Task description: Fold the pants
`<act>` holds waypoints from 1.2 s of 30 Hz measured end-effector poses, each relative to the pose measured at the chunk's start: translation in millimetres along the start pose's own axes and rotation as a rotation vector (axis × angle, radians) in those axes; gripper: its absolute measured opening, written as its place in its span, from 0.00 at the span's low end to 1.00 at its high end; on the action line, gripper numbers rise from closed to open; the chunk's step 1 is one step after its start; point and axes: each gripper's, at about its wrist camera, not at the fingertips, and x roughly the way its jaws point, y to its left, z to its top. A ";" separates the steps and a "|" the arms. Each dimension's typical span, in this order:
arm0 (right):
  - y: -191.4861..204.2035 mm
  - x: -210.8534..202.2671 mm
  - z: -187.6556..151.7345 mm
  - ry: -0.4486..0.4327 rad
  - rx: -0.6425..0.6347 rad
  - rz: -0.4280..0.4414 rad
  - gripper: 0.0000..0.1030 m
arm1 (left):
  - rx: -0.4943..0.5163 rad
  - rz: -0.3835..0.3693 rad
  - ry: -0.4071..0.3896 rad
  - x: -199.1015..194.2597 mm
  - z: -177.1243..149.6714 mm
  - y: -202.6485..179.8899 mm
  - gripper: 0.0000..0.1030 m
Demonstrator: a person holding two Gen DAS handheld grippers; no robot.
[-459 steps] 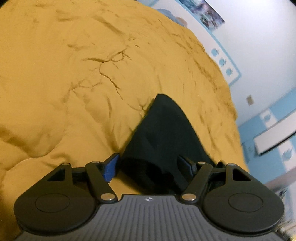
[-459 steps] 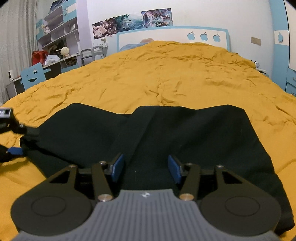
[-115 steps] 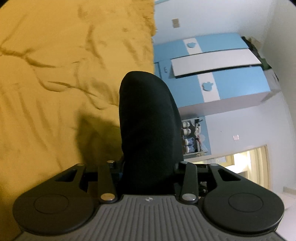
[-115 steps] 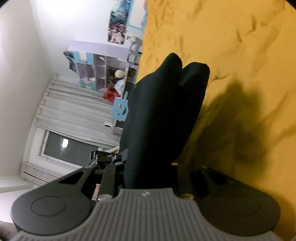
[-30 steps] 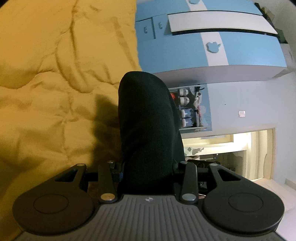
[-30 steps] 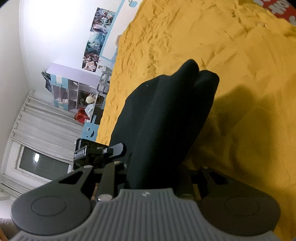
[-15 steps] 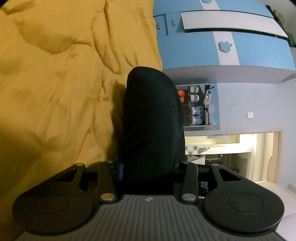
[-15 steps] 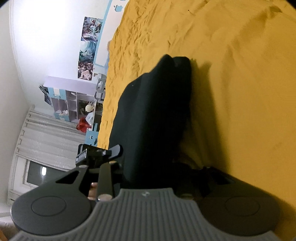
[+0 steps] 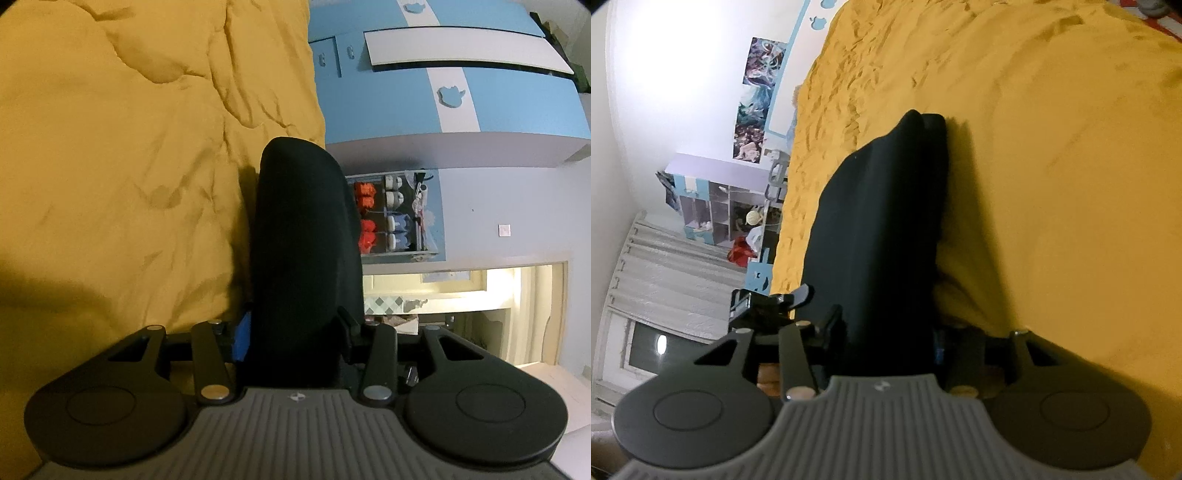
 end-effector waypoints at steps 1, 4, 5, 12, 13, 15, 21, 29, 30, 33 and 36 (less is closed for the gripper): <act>-0.1 -3.8 -3.2 -0.004 0.002 -0.005 0.40 | -0.008 -0.002 -0.003 -0.8 -1.4 -1.4 0.49; 1.7 -11.7 -11.3 -0.024 0.019 0.003 0.38 | -0.025 -0.006 -0.003 -1.7 -6.4 -4.8 0.49; 4.0 -13.9 -13.6 -0.043 0.029 0.007 0.35 | -0.019 -0.003 -0.006 -2.0 -6.9 -6.1 0.49; 7.4 -8.2 -16.3 -0.062 0.008 -0.048 0.31 | -0.033 0.058 -0.028 -4.0 -8.7 4.3 0.52; 4.9 -7.7 -18.5 -0.052 0.004 -0.072 0.31 | -0.029 0.063 -0.025 -5.9 -12.4 3.6 0.53; 3.8 -11.3 -23.6 -0.061 0.012 -0.077 0.32 | -0.009 0.077 -0.016 -10.2 -20.9 -0.3 0.57; 17.9 -21.8 -42.9 -0.104 0.002 -0.148 0.32 | 0.106 0.182 0.005 -17.2 -52.5 -11.4 0.58; 57.3 -27.9 -79.8 -0.156 -0.052 -0.366 0.33 | 0.305 0.349 0.010 -26.7 -86.3 -31.8 0.53; 61.7 -29.8 -86.6 -0.160 -0.062 -0.388 0.34 | 0.333 0.375 0.012 -29.2 -91.7 -34.6 0.52; 88.1 -31.9 -109.1 -0.171 -0.127 -0.484 0.41 | 0.375 0.412 0.008 -41.4 -103.7 -48.0 0.52; 122.5 -29.4 -129.8 -0.194 -0.244 -0.581 0.50 | 0.416 0.479 0.000 -50.1 -113.4 -65.2 0.53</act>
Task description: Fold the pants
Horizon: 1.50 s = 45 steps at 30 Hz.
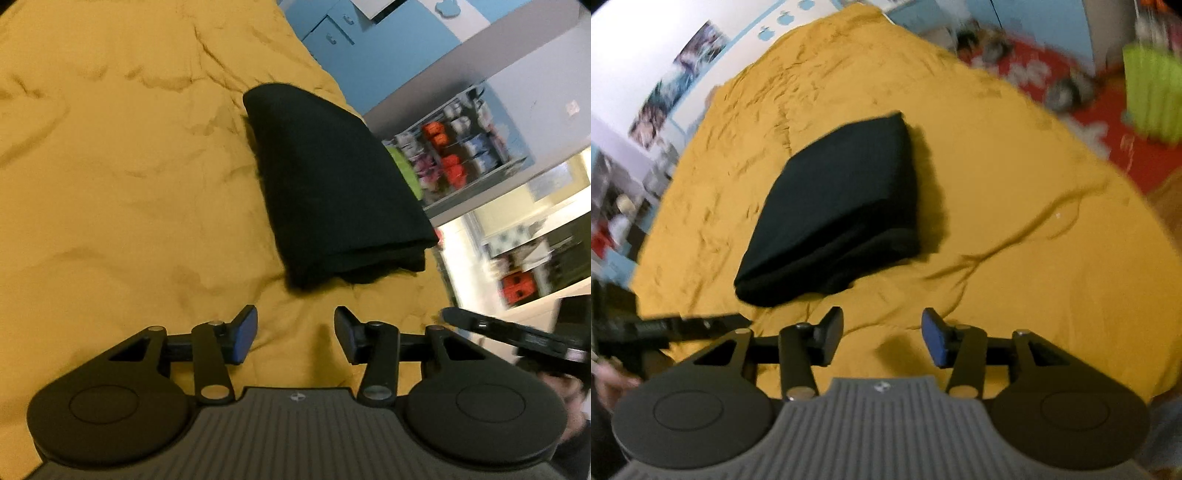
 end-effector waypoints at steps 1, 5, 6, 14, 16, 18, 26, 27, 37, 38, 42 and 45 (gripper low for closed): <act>10.8 -7.5 -4.0 -0.017 -0.034 -0.023 0.54 | 0.029 0.034 -0.009 -6.3 -0.3 -7.3 0.53; 60.5 -23.8 -8.4 -0.064 -0.143 -0.114 0.75 | 0.157 0.161 -0.073 -34.9 -2.0 -40.4 0.60; 72.7 -26.8 -8.2 -0.075 -0.171 -0.147 0.79 | 0.179 0.175 -0.091 -42.3 -2.1 -48.3 0.64; 130.0 -61.8 -24.8 -0.213 -0.133 -0.291 0.80 | 0.277 0.296 -0.231 -88.5 -12.2 -91.1 0.84; 141.8 -66.5 -29.4 -0.226 -0.099 -0.329 0.80 | 0.265 0.307 -0.246 -93.2 -12.3 -94.4 0.86; 152.9 -70.5 -34.3 -0.243 -0.083 -0.357 0.80 | 0.251 0.322 -0.251 -97.8 -15.2 -94.5 0.88; 199.2 -85.4 -55.0 -0.340 -0.107 -0.476 0.80 | 0.247 0.353 -0.258 -106.7 -28.3 -100.5 0.88; 202.0 -84.3 -57.0 -0.343 -0.111 -0.490 0.80 | 0.250 0.357 -0.259 -109.2 -29.9 -101.0 0.89; 210.0 -73.4 -73.5 -0.324 -0.103 -0.561 0.80 | 0.290 0.449 -0.269 -107.0 -44.4 -110.7 0.95; 209.9 -73.6 -74.0 -0.325 -0.103 -0.564 0.80 | 0.288 0.450 -0.269 -107.4 -44.8 -110.2 0.95; 209.1 -74.0 -74.4 -0.322 -0.101 -0.570 0.80 | 0.293 0.458 -0.274 -107.0 -46.4 -112.3 0.95; 209.0 -75.3 -74.6 -0.323 -0.100 -0.573 0.80 | 0.296 0.459 -0.276 -106.5 -48.0 -112.7 0.95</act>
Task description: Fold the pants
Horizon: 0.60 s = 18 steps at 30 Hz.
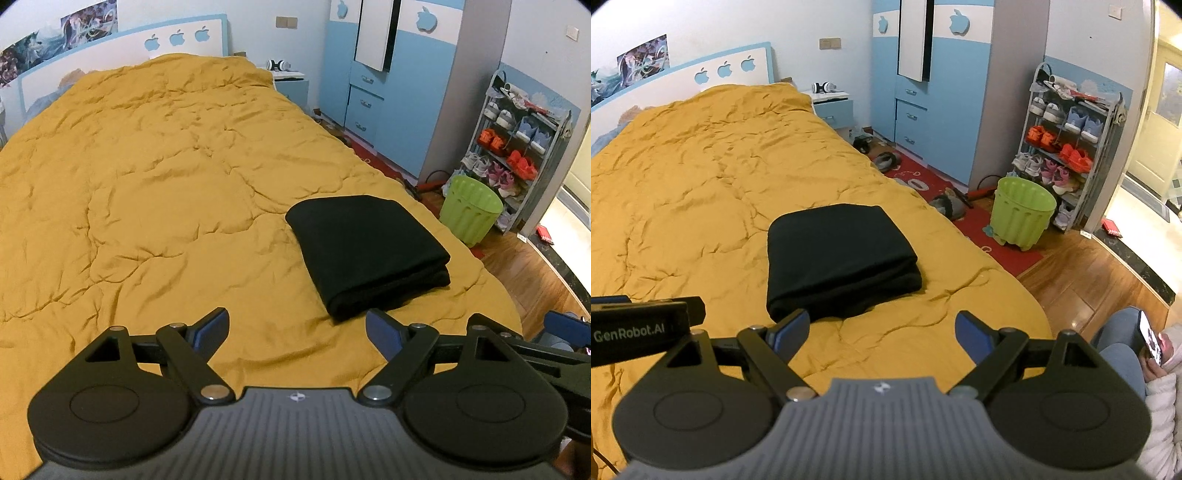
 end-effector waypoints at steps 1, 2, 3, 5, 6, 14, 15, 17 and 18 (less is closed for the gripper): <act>0.0 -0.1 -0.2 0.000 0.001 0.000 0.80 | 0.000 0.000 0.001 0.1 0.0 -0.1 0.95; -0.4 -0.2 -0.2 0.000 0.002 0.001 0.80 | 0.000 0.001 0.000 0.0 -0.1 -0.3 0.95; -0.2 0.0 -0.2 0.002 0.002 0.001 0.80 | -0.001 0.001 0.000 0.0 0.0 -0.2 0.95; -1.0 -0.4 -0.3 0.003 0.003 0.001 0.80 | -0.002 0.000 0.001 -0.1 -0.1 -0.3 0.95; -1.1 -0.3 -0.3 0.003 0.003 0.001 0.80 | -0.002 0.000 0.000 -0.3 -0.1 -0.5 0.95; -1.5 -0.7 0.0 0.003 0.005 0.001 0.80 | -0.001 0.000 0.000 -0.3 -0.2 -0.4 0.95; -1.4 -0.4 0.0 0.003 0.004 0.001 0.80 | -0.002 0.000 0.000 -0.4 -0.2 -0.5 0.95; -1.5 -0.3 0.1 0.003 0.004 0.001 0.80 | -0.001 -0.001 0.000 -0.4 -0.3 -0.5 0.95; -1.5 -0.2 0.1 0.003 0.004 0.000 0.80 | -0.001 0.000 0.000 -0.4 -0.3 -0.4 0.95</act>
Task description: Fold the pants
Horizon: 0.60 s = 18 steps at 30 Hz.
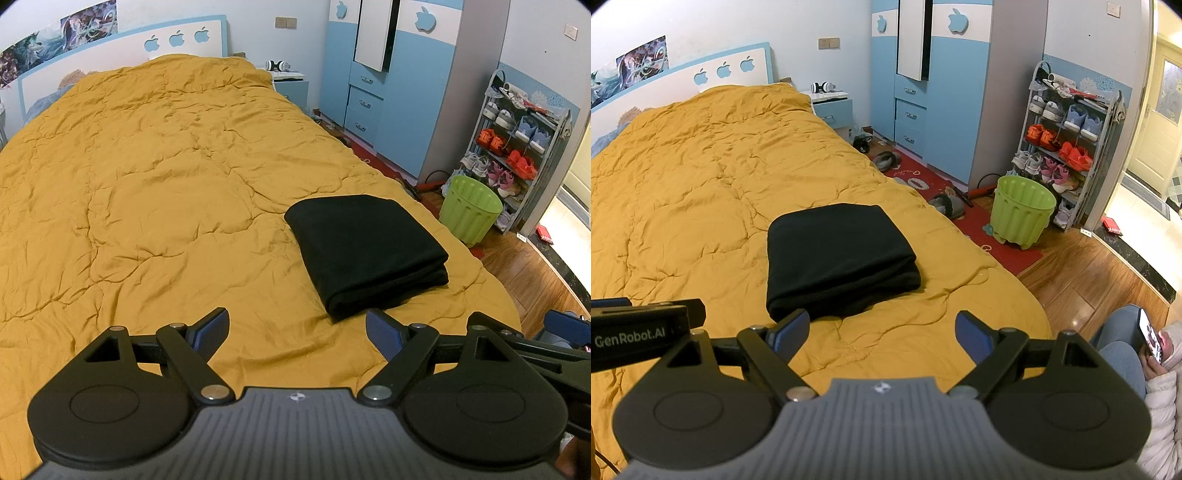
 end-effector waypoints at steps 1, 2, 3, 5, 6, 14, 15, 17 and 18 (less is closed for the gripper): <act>-0.2 -0.2 0.1 0.002 0.001 -0.001 0.80 | 0.000 0.000 0.000 -0.2 -0.1 -0.5 0.95; -0.2 -0.1 0.0 0.001 0.001 -0.001 0.80 | 0.000 0.000 0.000 -0.1 0.0 -0.2 0.95; -0.3 0.1 0.1 0.001 0.001 -0.001 0.80 | 0.000 0.000 0.000 -0.1 -0.1 -0.4 0.95; -0.3 0.3 0.1 0.001 0.001 0.000 0.80 | -0.001 0.000 0.000 0.0 0.0 -0.2 0.95; -0.3 0.3 0.1 0.001 0.001 0.000 0.80 | -0.001 0.000 0.000 0.0 0.0 -0.1 0.95; -0.4 -0.1 -0.2 0.004 0.000 -0.001 0.80 | -0.001 -0.001 0.002 -0.5 -0.2 -0.1 0.95; -0.4 -1.1 -0.2 0.004 0.001 -0.002 0.80 | -0.001 -0.001 0.002 -0.4 -0.1 0.0 0.95; -0.3 -1.2 -0.3 0.004 0.000 -0.002 0.80 | -0.003 -0.002 0.002 -1.1 -0.6 -0.4 0.95; -0.3 -1.3 -0.3 0.003 0.001 -0.002 0.80 | -0.003 -0.002 0.002 -1.4 -0.9 -0.7 0.95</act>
